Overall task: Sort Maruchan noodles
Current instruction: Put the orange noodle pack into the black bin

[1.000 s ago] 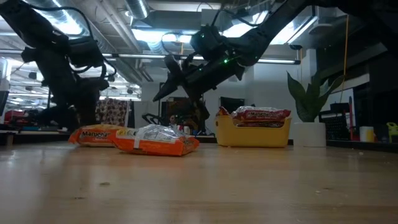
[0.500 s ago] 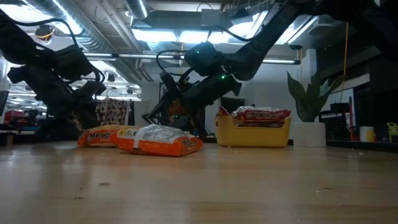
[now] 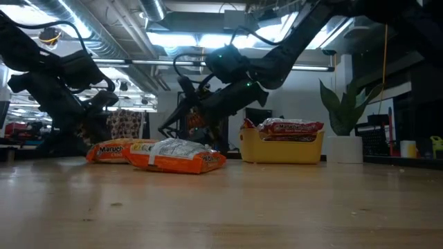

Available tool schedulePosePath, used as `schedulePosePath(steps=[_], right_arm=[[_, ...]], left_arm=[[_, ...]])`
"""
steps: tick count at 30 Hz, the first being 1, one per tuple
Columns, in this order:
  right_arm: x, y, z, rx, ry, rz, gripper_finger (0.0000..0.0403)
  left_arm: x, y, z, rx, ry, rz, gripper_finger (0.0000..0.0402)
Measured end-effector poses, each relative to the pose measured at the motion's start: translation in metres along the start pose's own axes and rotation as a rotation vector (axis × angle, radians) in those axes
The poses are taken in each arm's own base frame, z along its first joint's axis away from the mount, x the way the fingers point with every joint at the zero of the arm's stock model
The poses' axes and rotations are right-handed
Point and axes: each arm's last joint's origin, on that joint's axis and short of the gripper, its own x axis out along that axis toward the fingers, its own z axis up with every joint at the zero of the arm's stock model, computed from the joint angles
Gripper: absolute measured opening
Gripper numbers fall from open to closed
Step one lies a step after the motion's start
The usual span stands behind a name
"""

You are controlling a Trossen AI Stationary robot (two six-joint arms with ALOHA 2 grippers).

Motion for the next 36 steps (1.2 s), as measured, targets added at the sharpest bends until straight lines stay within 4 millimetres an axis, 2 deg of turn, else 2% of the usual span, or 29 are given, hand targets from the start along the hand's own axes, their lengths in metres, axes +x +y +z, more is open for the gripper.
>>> schedulePosePath(steps=[7,21,29,36], right_arm=[[0.004,0.010,-0.012,-0.018,0.016,0.029,0.0222],[0.003,0.004,-0.005,-0.056,-0.028,0.002,0.0223],[0.023,-0.009,-0.009,-0.056,-0.041,0.082,0.0268],[0.047,0.001,0.000,-0.077,0.007,0.136,0.0304]], left_arm=[[0.000,0.001,-0.001,-0.059,0.029,-0.004,0.0155],[0.000,0.002,-0.003,-0.098,0.069,0.002,0.0127],[0.000,0.002,-0.004,-0.098,0.073,0.003,0.0125],[0.000,0.003,-0.004,-0.098,0.071,0.007,0.0125]])
